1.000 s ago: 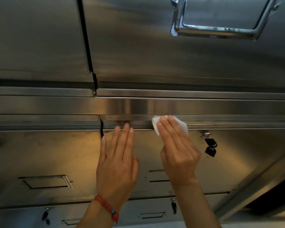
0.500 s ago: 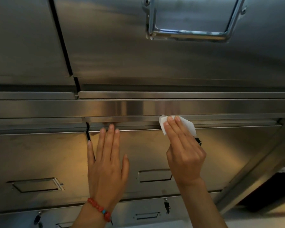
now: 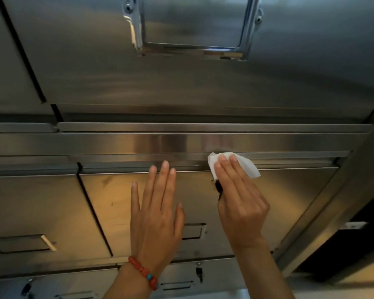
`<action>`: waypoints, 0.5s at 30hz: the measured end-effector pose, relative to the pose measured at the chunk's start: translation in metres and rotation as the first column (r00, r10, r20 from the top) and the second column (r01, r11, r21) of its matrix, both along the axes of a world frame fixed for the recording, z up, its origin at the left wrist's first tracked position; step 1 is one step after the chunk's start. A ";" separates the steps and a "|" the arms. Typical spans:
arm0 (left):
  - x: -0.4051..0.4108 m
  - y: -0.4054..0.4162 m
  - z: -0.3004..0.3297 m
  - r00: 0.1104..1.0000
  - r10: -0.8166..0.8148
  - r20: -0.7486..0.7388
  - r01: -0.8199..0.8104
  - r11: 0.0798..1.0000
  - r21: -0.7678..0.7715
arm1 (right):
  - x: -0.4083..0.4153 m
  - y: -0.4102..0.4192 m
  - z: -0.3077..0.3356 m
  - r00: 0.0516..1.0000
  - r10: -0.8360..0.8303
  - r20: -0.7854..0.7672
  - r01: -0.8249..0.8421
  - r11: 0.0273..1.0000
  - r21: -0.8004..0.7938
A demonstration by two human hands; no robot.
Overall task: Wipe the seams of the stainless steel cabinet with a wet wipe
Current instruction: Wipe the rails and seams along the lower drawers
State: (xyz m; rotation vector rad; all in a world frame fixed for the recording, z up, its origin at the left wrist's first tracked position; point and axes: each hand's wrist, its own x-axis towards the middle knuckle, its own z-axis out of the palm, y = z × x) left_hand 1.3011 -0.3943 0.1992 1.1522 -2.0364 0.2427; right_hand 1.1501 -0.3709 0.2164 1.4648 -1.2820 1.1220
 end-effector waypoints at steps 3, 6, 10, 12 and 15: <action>-0.014 0.004 0.000 1.000 -0.012 0.016 0.011 1.000 0.029 | -0.010 0.003 0.001 1.000 -0.013 -0.007 0.013 1.000 0.003; -0.024 0.005 -0.003 0.999 -0.040 0.036 0.038 0.998 0.043 | -0.016 0.004 0.001 1.000 -0.025 -0.005 0.025 1.000 0.006; -0.032 0.002 -0.008 0.997 -0.060 0.051 0.058 0.997 0.041 | -0.023 0.004 -0.003 0.999 -0.048 -0.002 0.048 0.999 0.002; -0.034 0.000 -0.010 0.996 -0.061 0.063 0.059 0.998 0.031 | -0.026 0.003 -0.004 0.998 -0.067 -0.003 0.067 0.998 0.001; -0.035 -0.001 -0.011 0.995 -0.072 0.063 0.071 0.997 0.016 | -0.028 0.003 -0.004 0.996 -0.091 -0.008 0.091 0.996 -0.005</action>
